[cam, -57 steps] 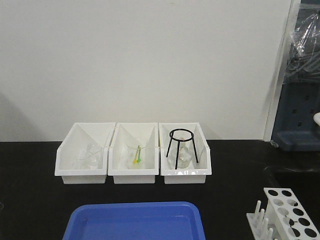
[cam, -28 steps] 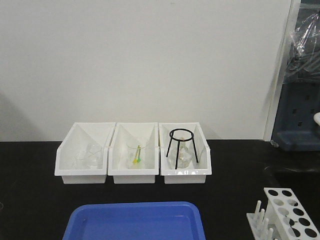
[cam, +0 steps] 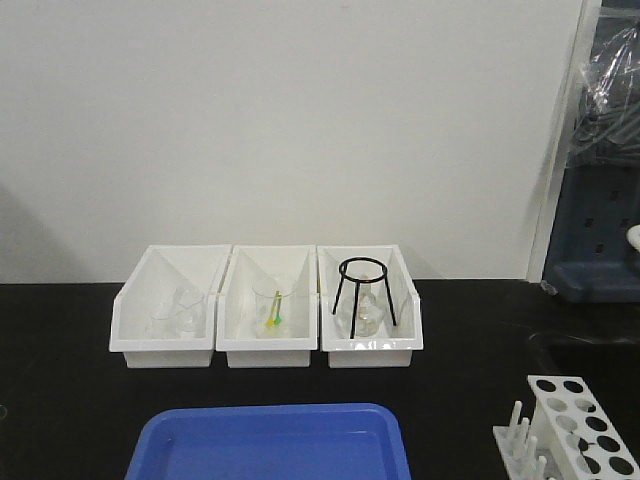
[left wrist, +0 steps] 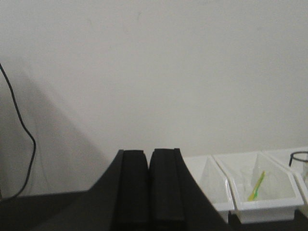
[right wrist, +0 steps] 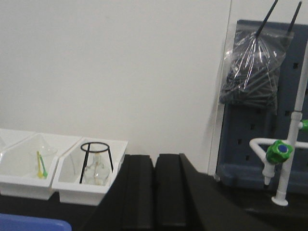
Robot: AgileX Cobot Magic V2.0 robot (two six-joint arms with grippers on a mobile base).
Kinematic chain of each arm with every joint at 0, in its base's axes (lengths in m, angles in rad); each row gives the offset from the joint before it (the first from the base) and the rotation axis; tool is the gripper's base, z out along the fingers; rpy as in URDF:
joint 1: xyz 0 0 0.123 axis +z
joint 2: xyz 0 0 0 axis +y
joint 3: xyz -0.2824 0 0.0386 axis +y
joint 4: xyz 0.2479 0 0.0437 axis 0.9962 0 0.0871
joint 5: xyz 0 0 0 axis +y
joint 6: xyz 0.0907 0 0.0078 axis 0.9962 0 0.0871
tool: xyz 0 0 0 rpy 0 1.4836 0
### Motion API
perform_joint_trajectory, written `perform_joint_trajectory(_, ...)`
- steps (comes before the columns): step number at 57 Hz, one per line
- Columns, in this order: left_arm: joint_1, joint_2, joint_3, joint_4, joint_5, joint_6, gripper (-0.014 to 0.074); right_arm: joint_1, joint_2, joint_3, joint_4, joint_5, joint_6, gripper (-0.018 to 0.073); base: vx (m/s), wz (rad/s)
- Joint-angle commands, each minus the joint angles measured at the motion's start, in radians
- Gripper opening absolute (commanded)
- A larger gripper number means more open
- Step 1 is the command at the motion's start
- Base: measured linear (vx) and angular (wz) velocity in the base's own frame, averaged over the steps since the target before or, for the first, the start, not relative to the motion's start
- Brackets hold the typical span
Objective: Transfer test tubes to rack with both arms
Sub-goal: 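Move the left gripper down around the test tube in the glass beaker, then close the left gripper on the test tube and lift it out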
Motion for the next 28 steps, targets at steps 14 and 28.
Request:
perform_joint_trajectory(14, -0.001, 0.205, -0.036, -0.001, 0.013, 0.002, 0.0288, -0.002, 0.156, -0.036, -0.008, -0.093, -0.011, 0.0223, 0.0, 0.0)
perform_joint_trajectory(28, -0.001, 0.34, -0.026, 0.028, 0.064, 0.032, 0.0496, -0.002, 0.172, -0.036, -0.008, -0.094, -0.011, 0.0482, 0.0, 0.0)
